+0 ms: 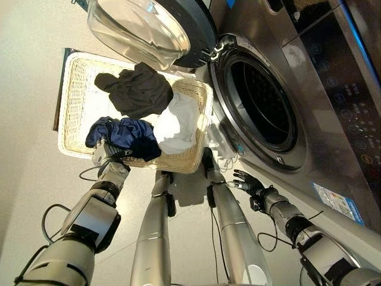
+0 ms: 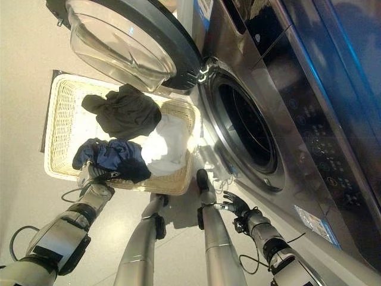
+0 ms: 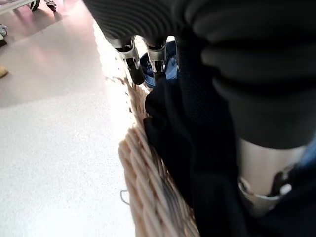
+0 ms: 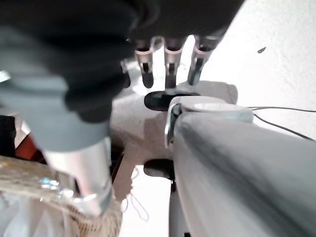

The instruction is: Put the clothes into the washing machine.

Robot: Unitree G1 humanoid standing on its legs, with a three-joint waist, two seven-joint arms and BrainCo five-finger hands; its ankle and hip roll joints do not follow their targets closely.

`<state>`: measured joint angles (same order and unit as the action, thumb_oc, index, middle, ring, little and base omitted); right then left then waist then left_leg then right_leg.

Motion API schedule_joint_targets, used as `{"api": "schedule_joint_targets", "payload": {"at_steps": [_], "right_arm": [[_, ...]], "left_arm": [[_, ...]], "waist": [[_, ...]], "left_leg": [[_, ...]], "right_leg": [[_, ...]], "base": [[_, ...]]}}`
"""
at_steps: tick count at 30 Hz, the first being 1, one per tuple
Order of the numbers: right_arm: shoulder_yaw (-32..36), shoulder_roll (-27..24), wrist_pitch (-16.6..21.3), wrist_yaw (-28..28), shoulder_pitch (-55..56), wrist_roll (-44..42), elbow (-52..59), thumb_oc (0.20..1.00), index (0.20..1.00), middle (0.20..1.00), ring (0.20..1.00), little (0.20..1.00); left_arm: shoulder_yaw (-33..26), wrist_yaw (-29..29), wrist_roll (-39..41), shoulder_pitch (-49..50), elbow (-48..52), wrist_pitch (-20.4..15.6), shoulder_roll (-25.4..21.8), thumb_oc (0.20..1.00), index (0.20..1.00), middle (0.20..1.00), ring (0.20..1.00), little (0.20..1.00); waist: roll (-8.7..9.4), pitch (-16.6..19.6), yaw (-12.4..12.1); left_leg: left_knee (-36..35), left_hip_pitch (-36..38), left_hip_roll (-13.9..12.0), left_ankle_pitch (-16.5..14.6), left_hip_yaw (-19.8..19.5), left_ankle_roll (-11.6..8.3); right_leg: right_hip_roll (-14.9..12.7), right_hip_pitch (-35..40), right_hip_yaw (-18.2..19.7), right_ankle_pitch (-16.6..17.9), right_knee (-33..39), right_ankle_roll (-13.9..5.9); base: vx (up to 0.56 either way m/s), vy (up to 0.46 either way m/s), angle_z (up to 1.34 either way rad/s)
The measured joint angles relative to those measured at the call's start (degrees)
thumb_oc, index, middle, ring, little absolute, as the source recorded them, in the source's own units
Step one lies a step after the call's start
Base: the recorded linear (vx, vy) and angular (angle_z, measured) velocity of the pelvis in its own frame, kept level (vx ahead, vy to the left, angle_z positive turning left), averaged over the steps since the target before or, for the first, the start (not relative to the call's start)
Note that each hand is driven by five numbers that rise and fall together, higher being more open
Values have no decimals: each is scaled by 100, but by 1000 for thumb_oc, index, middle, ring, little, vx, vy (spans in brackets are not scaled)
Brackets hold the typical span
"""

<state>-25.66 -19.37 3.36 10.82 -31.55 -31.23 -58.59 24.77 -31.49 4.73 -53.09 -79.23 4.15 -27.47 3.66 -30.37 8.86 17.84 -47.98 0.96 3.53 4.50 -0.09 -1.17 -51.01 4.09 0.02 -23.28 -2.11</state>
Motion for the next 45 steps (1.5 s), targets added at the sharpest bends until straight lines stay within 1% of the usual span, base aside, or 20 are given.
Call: {"api": "schedule_joint_targets", "payload": {"at_steps": [7,8,9,10,12,14,15,16,17,23,30,31,33,35,38,40,41,42,43,45], "right_arm": [[-2,-8,28,27,1,-111,3,1000,1000,1000,1000,1000],[-27,-48,45,92,15,-310,115,1000,1000,1000,1000,1000],[-28,-110,77,134,-5,-380,236,1000,1000,1000,1000,1000],[-10,-130,88,144,-117,-464,249,1000,1000,1000,1000,1000],[-23,-129,91,155,-138,-547,299,1000,1000,1000,1000,1000],[-98,-145,95,192,-136,-605,343,1000,1000,1000,1000,1000],[-123,-167,98,222,-133,-666,344,1000,1000,1000,1000,1000],[-127,-180,101,258,-131,-757,361,1000,1000,1000,1000,1000],[-130,-182,105,264,-131,-826,368,1000,1000,1000,1000,1000],[-212,-187,201,373,-120,-1104,454,1000,1000,1000,1000,1000],[-225,-188,307,413,-67,-1173,451,1000,1000,1000,1000,1000],[-225,-188,317,438,-65,-1176,452,1000,1000,1000,1000,1000],[-245,-176,342,488,-26,-1217,462,1000,1000,1000,1000,1000],[-247,-175,355,487,2,-1218,471,1000,1000,1000,1000,1000],[-243,-128,373,487,111,-1217,522,1000,1000,1000,1000,1000],[-241,-9,402,481,307,-1215,679,1000,1000,1000,1000,1000],[-231,55,424,474,420,-1210,721,1000,1000,1000,1000,1000],[-232,100,425,473,505,-1209,766,1000,1000,1000,1000,1000],[-237,123,425,456,572,-1199,832,1000,1000,1000,1000,1000],[-247,167,430,324,619,-1155,1109,1000,1000,1000,1000,1000]], "left_arm": [[-2,53,69,-164,-61,49,-62,1000,1000,1000,1000,1000],[-7,47,118,-352,-170,13,-120,1000,1000,1000,1000,1000],[-8,-43,137,-583,-265,0,-228,1000,1000,1000,1000,1000],[1,-159,178,-772,-279,3,-486,1000,1000,1000,1000,1000],[43,62,177,-836,-278,5,-815,1000,1000,1000,1000,1000],[92,113,176,-883,-312,53,-857,1000,1000,1000,1000,1000],[125,113,172,-921,-334,79,-861,680,680,680,680,680],[129,114,155,-978,-336,126,-877,244,244,244,244,244],[158,114,143,-1014,-336,140,-895,200,200,200,200,200],[281,183,90,-1084,-315,87,-1056,200,200,200,200,200],[280,418,90,-1156,-326,4,-1186,200,200,200,200,200],[280,419,91,-1156,-329,-2,-1197,200,200,200,200,200],[281,427,107,-1143,-385,-60,-1218,200,200,200,200,200],[281,426,110,-1137,-394,-113,-1215,200,200,200,200,200],[250,378,426,-995,-309,-347,-1168,200,200,200,200,200],[82,246,814,-616,-48,-606,-1142,200,200,200,200,200],[5,200,999,-424,82,-743,-1066,200,200,200,200,200],[-29,190,1101,-246,225,-851,-968,200,200,200,200,200],[-72,143,1220,-69,415,-939,-877,200,200,200,200,200],[-190,-91,1468,451,940,-1240,-661,200,200,200,200,200]], "waist": [[8,-1,16],[47,55,10],[55,58,-1],[76,47,-10],[84,43,51],[85,43,138],[84,43,140],[85,44,137],[85,46,127],[97,65,108],[125,117,120],[137,128,119],[242,230,119],[266,254,128],[332,273,138],[482,277,141],[505,277,127],[507,278,127],[506,277,118],[492,267,-10]], "left_leg": [[138,-161,-19,-44,-8,-7],[363,-447,-49,-123,-21,-17],[501,-688,-66,-137,-38,-21],[582,-911,-60,-126,-79,-13],[654,-1006,-61,-128,-146,-13],[679,-1017,-54,-128,-156,-13],[690,-1042,-54,-129,-156,-13],[701,-1091,-46,-128,-162,-13],[724,-1141,-32,-128,-173,-13],[856,-1355,93,-149,-366,-39],[883,-1482,150,-167,-443,-16],[872,-1481,154,-168,-447,-15],[761,-1473,160,-168,-445,-14],[706,-1448,162,-168,-451,-15],[560,-1286,165,-141,-453,-55],[446,-1020,185,-101,-450,-63],[390,-870,196,-76,-447,-42],[315,-737,214,-25,-447,9],[256,-614,228,30,-447,7],[14,-269,241,85,-457,56]], "right_leg": [[15,-101,-4,11,-14,-30],[39,-342,-7,-1,-140,-28],[61,-556,-7,2,-227,-27],[86,-777,0,45,-280,-18],[103,-845,-1,83,-280,-12],[100,-839,-7,83,-282,-12],[99,-861,-5,88,-282,-17],[98,-906,-2,93,-278,-10],[98,-946,4,100,-283,-8],[75,-1137,13,141,-278,-54],[-4,-1224,2,196,-156,-142],[0,-1208,-1,204,-95,-154],[-14,-1196,1,243,56,-215],[-15,-1134,2,255,165,-234],[-22,-943,5,271,321,-253],[-42,-712,10,312,360,-238],[-54,-571,10,373,353,-212],[-64,-456,12,441,359,-179],[-76,-369,5,469,352,-157],[-87,-135,-5,418,346,-109]], "base": [[12,-14,-1],[6,-13,-3],[15,-27,-6],[18,-24,-6],[14,-21,-6],[2,-17,0],[0,0,0],[0,0,0],[-7,-19,-4],[-15,-23,-6],[-30,-29,-7],[-29,-19,-12],[-32,-19,-13],[-34,-30,0],[-48,-38,8],[-74,-53,9],[-79,-59,18],[-78,-63,21],[-97,-80,16],[-82,-75,7]]}}
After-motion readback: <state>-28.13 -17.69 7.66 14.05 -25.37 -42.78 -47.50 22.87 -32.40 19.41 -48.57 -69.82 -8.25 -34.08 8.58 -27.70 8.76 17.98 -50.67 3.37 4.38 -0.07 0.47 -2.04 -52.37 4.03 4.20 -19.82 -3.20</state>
